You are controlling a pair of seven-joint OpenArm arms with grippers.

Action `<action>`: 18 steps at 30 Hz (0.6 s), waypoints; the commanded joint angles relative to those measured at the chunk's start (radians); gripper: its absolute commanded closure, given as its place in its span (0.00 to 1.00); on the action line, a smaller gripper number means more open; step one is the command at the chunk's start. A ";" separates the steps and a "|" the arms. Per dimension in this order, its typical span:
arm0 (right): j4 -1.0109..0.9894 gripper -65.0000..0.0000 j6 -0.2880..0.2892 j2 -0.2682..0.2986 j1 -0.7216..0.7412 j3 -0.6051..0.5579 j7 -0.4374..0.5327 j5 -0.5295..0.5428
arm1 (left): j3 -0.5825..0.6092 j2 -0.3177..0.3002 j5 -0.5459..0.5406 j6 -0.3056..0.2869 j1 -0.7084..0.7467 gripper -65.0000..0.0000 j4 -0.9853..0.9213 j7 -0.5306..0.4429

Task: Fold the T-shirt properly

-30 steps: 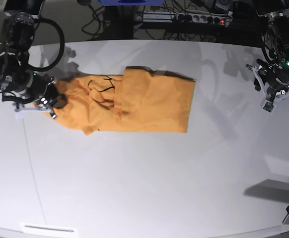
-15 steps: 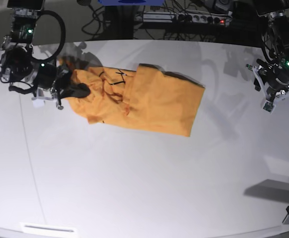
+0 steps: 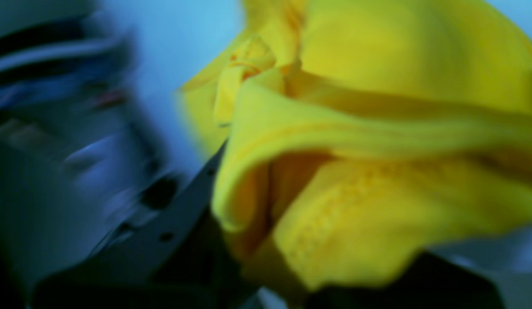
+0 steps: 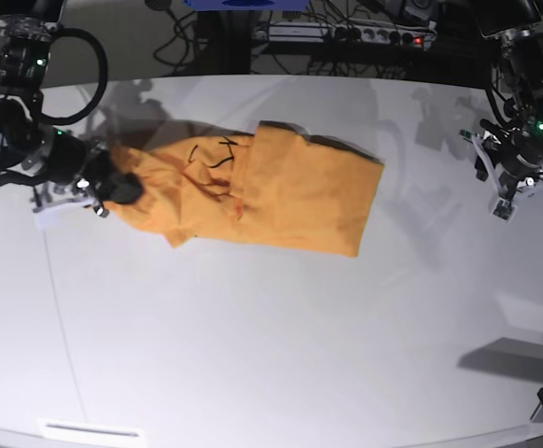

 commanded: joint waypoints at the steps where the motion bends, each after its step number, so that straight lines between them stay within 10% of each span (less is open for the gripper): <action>1: 0.009 1.00 -0.024 0.019 0.007 -0.020 -0.004 -0.030 | 0.012 -0.021 -0.003 0.002 -0.021 0.65 0.014 -0.016; 4: 0.006 1.00 -0.132 0.019 0.009 -0.089 -0.007 -0.185 | 0.049 -0.023 -0.003 0.002 -0.026 0.65 0.014 -0.018; 18: 0.006 1.00 -0.132 0.013 0.065 -0.181 -0.048 -0.358 | 0.156 -0.020 -0.003 0.002 -0.097 0.65 -0.001 -0.016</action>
